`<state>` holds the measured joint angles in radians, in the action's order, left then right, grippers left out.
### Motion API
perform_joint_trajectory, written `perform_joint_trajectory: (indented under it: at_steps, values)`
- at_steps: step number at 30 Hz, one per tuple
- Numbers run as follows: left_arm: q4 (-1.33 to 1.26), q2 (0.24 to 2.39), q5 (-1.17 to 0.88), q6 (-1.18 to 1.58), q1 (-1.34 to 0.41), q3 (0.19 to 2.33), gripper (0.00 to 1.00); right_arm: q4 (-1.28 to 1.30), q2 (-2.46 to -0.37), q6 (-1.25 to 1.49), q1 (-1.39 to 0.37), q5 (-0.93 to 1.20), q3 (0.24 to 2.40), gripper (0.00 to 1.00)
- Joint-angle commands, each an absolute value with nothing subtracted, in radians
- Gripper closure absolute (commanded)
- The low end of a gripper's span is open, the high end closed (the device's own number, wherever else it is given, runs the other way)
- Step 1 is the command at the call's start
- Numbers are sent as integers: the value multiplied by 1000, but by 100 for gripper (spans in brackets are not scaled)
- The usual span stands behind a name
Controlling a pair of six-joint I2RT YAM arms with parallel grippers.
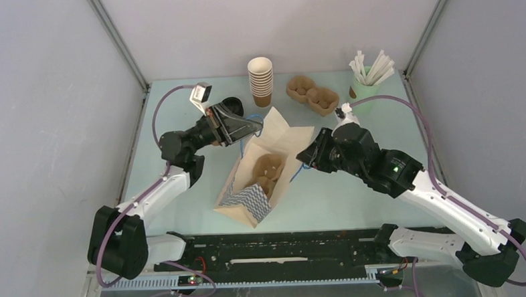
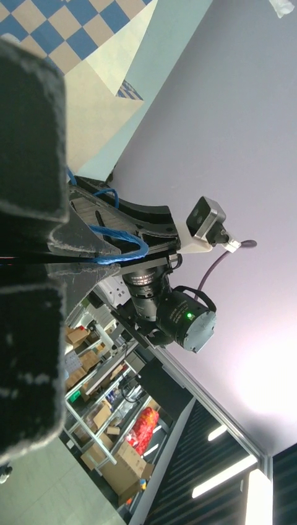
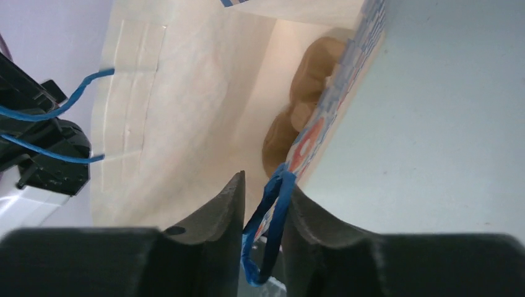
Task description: Pack the takeout coffee
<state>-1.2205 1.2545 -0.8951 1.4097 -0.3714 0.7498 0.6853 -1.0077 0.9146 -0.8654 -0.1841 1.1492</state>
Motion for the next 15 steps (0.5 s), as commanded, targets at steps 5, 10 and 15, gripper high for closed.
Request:
perform_joint_trajectory:
  at_steps: [5, 10, 15]
  values:
    - [-763, 1163, -860, 1092, -376, 905, 100, 500, -891, 659, -866, -118, 1088, 86]
    - [-398, 1180, -806, 900, -377, 1038, 100, 418, -856, 392, -838, -85, 1006, 97]
    - [-154, 1203, -779, 819, -390, 1115, 100, 323, -798, 206, -810, -48, 903, 100]
